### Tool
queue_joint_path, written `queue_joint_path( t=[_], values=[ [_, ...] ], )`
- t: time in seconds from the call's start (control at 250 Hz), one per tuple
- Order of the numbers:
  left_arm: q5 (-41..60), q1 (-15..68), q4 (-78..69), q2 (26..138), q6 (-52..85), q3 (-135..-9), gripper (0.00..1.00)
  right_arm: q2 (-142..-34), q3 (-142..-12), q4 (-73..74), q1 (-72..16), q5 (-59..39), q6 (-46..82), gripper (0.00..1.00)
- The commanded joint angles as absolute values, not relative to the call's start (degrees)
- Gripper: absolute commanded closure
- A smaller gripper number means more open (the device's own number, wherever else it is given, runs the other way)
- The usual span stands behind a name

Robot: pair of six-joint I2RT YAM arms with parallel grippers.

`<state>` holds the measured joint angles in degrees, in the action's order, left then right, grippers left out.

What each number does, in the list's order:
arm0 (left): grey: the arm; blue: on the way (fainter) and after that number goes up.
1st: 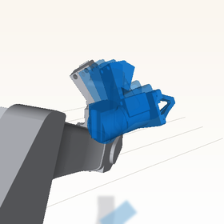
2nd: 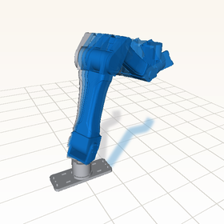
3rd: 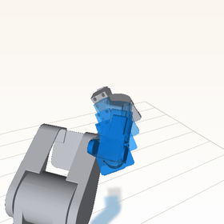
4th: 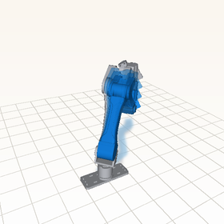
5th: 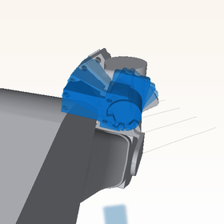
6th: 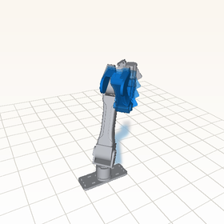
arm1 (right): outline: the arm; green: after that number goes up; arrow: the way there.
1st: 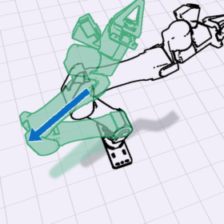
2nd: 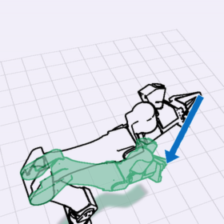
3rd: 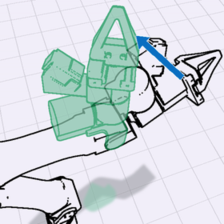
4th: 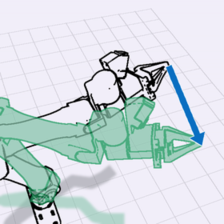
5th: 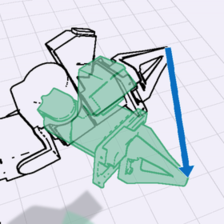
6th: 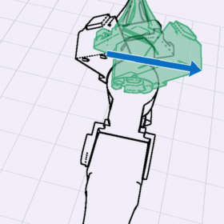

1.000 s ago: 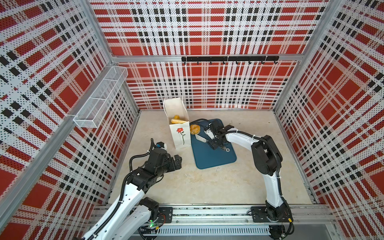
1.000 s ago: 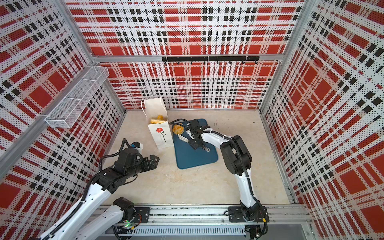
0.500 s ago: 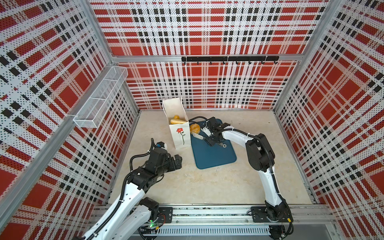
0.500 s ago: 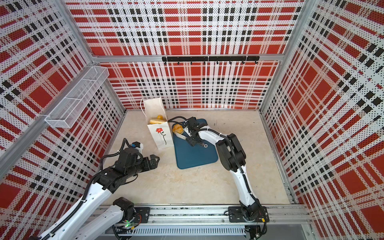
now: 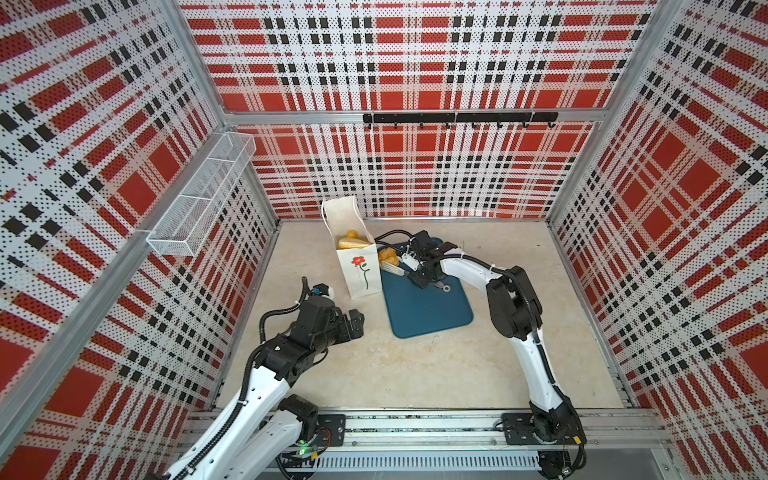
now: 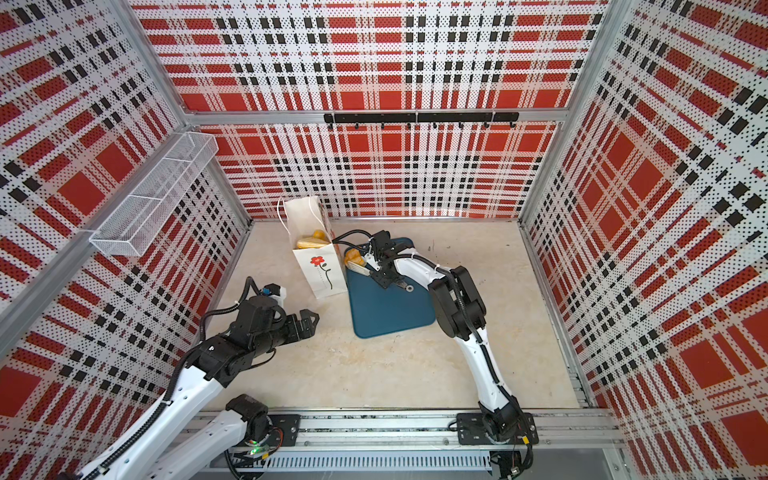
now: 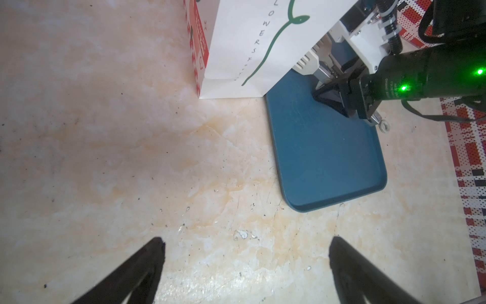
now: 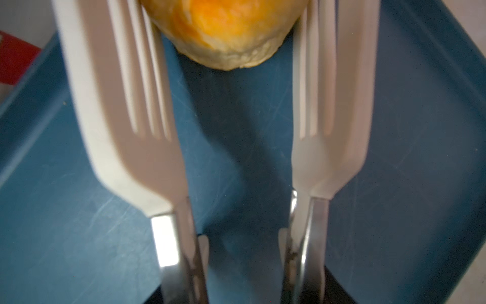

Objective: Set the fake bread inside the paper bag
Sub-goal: 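Lower the right gripper's tongs and close them on the golden bun, then lift the golden bun with the right gripper's tongs and carry it over the bag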

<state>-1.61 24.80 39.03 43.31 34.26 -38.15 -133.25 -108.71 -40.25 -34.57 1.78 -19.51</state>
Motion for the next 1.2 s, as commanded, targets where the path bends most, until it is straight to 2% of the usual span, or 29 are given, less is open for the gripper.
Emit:
queue_joint_path(
  t=[0.0, 0.192, 0.368, 0.816, 1.197],
  values=[
    [-2.55, 25.11, 38.52, 42.52, 34.69, -37.51, 0.01, -133.71, -109.83, -41.74, -34.73, 2.22, -22.5, 0.52],
    [-2.48, 25.12, 38.5, 42.36, 34.64, -37.58, 0.01, -129.49, -103.97, -40.51, -34.46, 3.58, -20.0, 0.56],
    [-2.62, 25.4, 38.52, 41.81, 34.88, -37.53, 0.01, -122.16, -93.76, -34.81, -33.43, 0.82, -14.24, 0.6],
    [-4.14, 27.37, 38.64, 41.48, 35.22, -38.45, 0.01, -107.22, -75.84, -29.88, -33.45, 0.0, -9.34, 0.6],
    [-5.71, 30.1, 38.33, 42.53, 35.09, -39.55, 0.01, -96.07, -66.79, -26.38, -33.84, -4.75, -4.28, 0.6]
  ],
)
